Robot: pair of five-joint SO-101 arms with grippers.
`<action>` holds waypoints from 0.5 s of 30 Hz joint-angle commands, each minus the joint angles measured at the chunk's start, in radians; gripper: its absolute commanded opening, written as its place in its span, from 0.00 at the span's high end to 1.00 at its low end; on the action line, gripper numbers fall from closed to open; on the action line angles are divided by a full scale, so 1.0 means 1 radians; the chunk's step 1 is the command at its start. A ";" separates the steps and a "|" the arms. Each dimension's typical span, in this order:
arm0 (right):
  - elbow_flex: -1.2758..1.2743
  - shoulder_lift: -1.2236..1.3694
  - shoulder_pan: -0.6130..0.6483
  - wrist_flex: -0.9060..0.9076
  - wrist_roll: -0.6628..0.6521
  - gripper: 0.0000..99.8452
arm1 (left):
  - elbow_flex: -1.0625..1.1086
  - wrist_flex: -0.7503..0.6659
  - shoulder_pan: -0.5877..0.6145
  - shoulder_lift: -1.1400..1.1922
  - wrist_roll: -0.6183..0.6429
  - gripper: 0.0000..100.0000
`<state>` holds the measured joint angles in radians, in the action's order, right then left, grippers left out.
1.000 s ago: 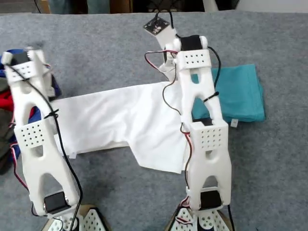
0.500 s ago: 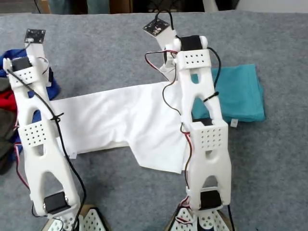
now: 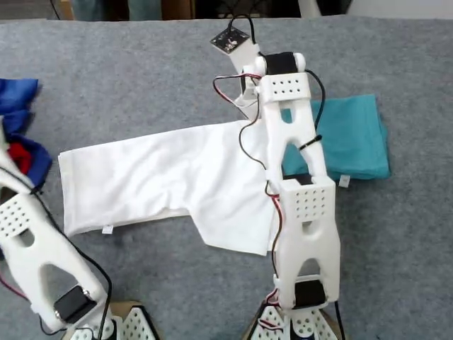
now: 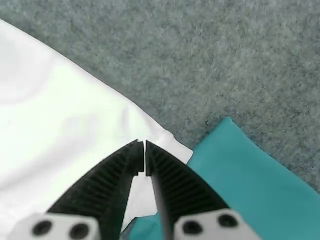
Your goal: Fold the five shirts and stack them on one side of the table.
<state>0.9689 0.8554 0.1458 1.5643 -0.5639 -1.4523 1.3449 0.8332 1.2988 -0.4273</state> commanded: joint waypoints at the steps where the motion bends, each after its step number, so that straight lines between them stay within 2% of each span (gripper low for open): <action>1: 0.058 -0.001 -0.006 0.000 -0.003 0.99 | -0.094 -0.008 0.117 -0.011 -0.011 0.94; 6: 0.056 0.004 -0.006 0.002 -0.003 0.99 | -0.170 0.021 0.081 -0.015 -0.003 0.94; 10: 0.059 -0.002 -0.005 -0.003 -0.003 0.99 | -0.214 0.138 -0.038 -0.046 0.003 0.94; 15: 0.050 0.004 -0.009 -0.003 -0.003 0.99 | -0.209 0.292 -0.188 -0.203 0.161 0.94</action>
<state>0.9689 0.8661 0.1458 1.5643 -0.5639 -1.6149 1.5597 0.7258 1.2359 -0.3552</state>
